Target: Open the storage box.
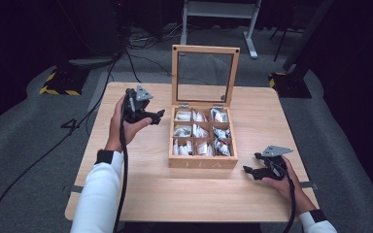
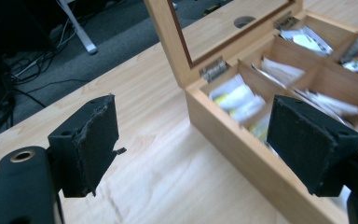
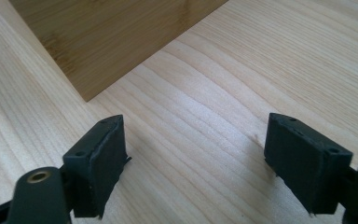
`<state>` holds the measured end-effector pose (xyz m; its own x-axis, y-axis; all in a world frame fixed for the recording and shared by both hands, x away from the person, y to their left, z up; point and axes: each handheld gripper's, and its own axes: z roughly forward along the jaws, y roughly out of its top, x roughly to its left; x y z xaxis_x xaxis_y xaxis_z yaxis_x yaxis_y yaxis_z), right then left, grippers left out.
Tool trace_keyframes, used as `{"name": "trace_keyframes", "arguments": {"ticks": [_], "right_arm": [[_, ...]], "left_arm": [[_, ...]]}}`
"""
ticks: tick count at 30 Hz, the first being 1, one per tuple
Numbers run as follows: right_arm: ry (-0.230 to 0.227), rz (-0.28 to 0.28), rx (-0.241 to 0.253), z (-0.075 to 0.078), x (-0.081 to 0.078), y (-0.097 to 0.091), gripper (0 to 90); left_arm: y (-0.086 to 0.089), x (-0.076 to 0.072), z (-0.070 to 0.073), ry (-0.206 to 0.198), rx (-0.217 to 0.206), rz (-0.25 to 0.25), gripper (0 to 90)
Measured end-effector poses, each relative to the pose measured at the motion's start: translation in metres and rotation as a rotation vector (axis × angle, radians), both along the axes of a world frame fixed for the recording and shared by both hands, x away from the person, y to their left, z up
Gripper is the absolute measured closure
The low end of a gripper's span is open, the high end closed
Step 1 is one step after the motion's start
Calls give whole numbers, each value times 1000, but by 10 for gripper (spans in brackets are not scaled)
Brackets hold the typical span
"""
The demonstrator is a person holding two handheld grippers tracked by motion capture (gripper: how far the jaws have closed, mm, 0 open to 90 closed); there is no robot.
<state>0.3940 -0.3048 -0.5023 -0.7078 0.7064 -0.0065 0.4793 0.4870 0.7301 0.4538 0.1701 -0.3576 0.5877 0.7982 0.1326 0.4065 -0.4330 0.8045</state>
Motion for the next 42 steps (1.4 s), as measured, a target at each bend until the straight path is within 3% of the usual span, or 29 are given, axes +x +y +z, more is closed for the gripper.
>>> {"name": "trace_keyframes", "arguments": {"ticks": [4,7,17,20,22,26,28,29,34,37,42], "right_arm": [[-3,-5,5,-1,0,0,200],[-5,-11,8,-1,0,1,196],[-7,-15,6,-1,-1,0,194],[-5,-13,6,-1,-1,0,194],[2,-11,-5,0,-1,-1,195],[25,-13,-28,3,-2,-2,209],[35,-1,-36,5,-4,-2,221],[27,6,-32,9,-6,-1,216],[-16,20,2,21,-12,2,221],[-54,37,53,35,-18,7,235],[-105,64,77,50,-24,15,239]], "left_arm": [[9,-23,-8,0,81,-18,172],[18,-41,-19,9,84,-39,172],[29,-70,-56,48,140,-57,174],[31,-79,-67,59,139,-60,174],[32,-90,-78,52,172,-72,173],[32,-102,-92,73,178,-92,171],[33,-108,-99,82,162,-98,171],[33,-115,-106,93,181,-102,171],[33,-128,-118,120,171,-96,174],[32,-134,-126,160,167,-85,177],[36,-138,-133,186,164,-65,173]]}}
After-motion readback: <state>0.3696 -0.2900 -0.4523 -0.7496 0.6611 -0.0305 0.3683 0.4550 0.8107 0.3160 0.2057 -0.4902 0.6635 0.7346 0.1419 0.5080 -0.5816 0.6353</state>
